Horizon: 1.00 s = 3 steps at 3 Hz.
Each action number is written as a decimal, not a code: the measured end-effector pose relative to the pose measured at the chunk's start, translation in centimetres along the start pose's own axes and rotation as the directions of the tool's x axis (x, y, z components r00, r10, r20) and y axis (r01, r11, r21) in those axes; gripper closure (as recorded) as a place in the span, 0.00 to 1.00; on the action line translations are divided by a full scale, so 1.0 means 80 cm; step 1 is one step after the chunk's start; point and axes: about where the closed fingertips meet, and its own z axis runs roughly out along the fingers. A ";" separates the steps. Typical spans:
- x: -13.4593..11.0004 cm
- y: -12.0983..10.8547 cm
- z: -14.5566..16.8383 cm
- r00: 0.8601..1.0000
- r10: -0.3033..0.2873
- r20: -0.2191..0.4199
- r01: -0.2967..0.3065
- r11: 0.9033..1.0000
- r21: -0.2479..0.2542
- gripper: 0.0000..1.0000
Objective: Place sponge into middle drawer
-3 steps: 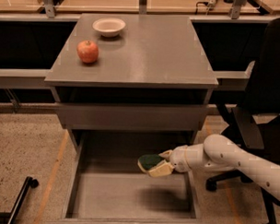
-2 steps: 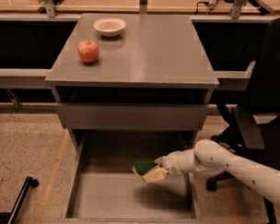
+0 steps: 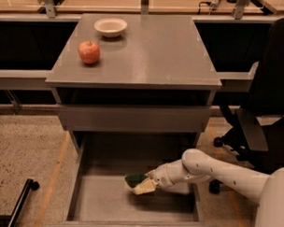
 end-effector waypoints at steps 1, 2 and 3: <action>0.013 0.018 0.025 0.999 0.024 -0.035 -0.026 0.997 -0.066 0.13; 0.014 0.021 0.029 0.999 0.025 -0.039 -0.027 0.997 -0.074 0.00; 0.014 0.021 0.029 0.999 0.025 -0.039 -0.027 0.997 -0.074 0.00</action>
Offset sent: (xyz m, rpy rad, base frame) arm -0.0172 0.0156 -0.0112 0.0111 0.0616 0.0427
